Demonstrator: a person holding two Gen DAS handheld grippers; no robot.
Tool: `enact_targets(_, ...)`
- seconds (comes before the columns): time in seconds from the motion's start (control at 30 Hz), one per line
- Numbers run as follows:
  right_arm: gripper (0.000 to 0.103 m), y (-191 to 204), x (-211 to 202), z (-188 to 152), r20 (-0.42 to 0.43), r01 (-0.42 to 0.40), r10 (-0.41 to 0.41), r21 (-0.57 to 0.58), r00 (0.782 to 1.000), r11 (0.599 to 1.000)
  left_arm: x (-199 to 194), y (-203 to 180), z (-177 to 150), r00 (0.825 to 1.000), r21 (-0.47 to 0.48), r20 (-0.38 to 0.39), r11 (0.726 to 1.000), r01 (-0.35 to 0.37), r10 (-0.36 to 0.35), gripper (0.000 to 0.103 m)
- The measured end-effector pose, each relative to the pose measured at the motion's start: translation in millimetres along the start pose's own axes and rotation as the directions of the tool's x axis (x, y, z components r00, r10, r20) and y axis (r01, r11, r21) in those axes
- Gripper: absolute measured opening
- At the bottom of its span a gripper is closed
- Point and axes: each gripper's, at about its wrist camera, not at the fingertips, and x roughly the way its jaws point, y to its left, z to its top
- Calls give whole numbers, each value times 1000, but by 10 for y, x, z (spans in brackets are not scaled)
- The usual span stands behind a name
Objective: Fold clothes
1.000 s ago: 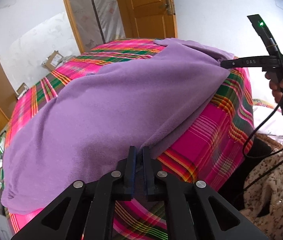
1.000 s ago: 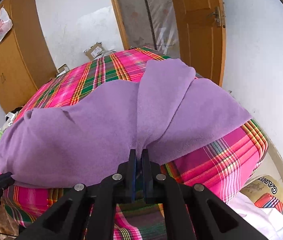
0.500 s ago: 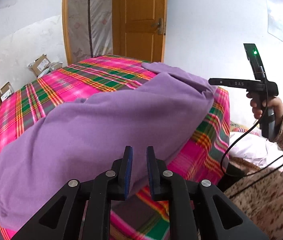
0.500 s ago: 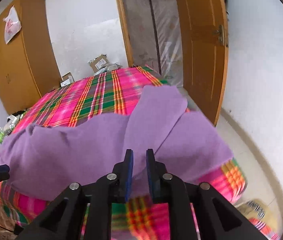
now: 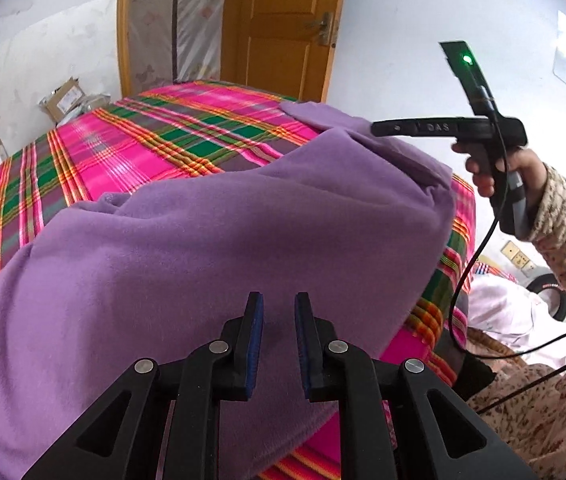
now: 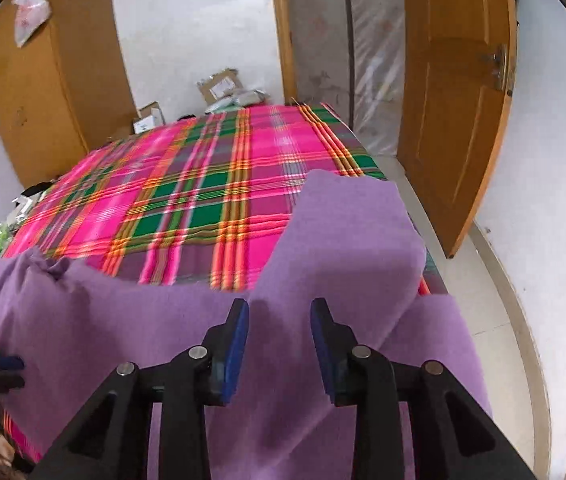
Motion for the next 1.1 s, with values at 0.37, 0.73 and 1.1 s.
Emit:
enact_targets(0.37, 18, -28, 412, 185, -105, 24, -27, -29, 994, 999, 202, -37, 133, 1000, 14, -30, 1000, 3, -3, 16)
enact_targets(0.73, 5, -396, 31, 113, 3, 39, -40, 87, 999, 995, 275, -34, 195, 999, 18, -36, 1000, 5, -4, 16)
enact_targets(1.1, 4, -784, -341, -168, 76, 62, -82, 237, 994, 969, 294, -51, 201, 999, 14, -35, 1000, 7, -7, 16)
